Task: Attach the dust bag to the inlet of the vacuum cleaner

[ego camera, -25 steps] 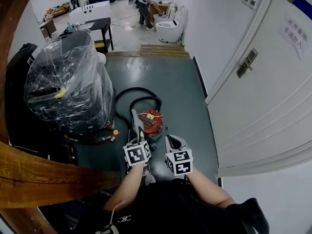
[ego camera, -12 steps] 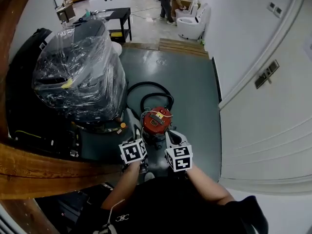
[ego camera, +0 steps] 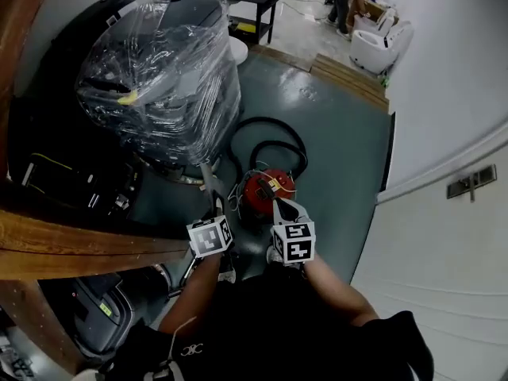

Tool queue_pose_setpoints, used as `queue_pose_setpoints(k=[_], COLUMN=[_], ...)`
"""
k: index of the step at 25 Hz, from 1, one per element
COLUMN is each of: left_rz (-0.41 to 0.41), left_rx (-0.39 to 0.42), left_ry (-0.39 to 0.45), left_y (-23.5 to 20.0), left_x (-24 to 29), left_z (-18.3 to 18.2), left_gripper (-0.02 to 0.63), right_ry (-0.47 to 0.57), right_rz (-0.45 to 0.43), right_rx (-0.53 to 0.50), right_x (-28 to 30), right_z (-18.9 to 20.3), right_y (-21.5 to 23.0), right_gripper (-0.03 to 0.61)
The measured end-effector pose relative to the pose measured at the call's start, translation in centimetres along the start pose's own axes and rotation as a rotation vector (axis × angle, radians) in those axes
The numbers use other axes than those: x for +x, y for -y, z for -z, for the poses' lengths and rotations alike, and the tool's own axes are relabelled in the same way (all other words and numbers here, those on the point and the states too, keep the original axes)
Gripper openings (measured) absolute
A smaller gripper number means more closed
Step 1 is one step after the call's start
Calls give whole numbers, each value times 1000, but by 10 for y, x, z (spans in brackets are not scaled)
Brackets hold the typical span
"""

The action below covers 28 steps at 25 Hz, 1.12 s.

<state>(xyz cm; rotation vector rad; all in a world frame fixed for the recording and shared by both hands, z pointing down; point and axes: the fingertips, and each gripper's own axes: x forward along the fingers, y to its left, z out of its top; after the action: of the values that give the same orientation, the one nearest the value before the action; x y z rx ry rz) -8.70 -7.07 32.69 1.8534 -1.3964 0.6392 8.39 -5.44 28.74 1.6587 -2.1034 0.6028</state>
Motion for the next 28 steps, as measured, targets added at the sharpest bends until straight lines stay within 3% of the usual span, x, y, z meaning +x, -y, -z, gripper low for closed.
queue_pose_setpoints(k=[5, 10, 15, 19, 28], left_rz=[-107, -160, -221, -259, -263], left_rx=[-91, -110, -170, -172, -189], left_ry=[-25, -53, -72, -93, -124], left_y=[-22, -42, -64, -86, -105], left_x=[15, 43, 94, 152, 266], left_z=[34, 71, 118, 160, 243], left_gripper=[26, 26, 25, 25, 26], right_ry=[-57, -164, -245, -291, -372], right_rz=[-103, -176, -181, -178, -152], right_rx=[-20, -73, -103, -136, -200], right_x=[22, 59, 105, 149, 249], right_z=[18, 53, 101, 151, 240], right_y=[14, 30, 55, 69, 110], right_gripper=[-2, -2, -2, -2, 8])
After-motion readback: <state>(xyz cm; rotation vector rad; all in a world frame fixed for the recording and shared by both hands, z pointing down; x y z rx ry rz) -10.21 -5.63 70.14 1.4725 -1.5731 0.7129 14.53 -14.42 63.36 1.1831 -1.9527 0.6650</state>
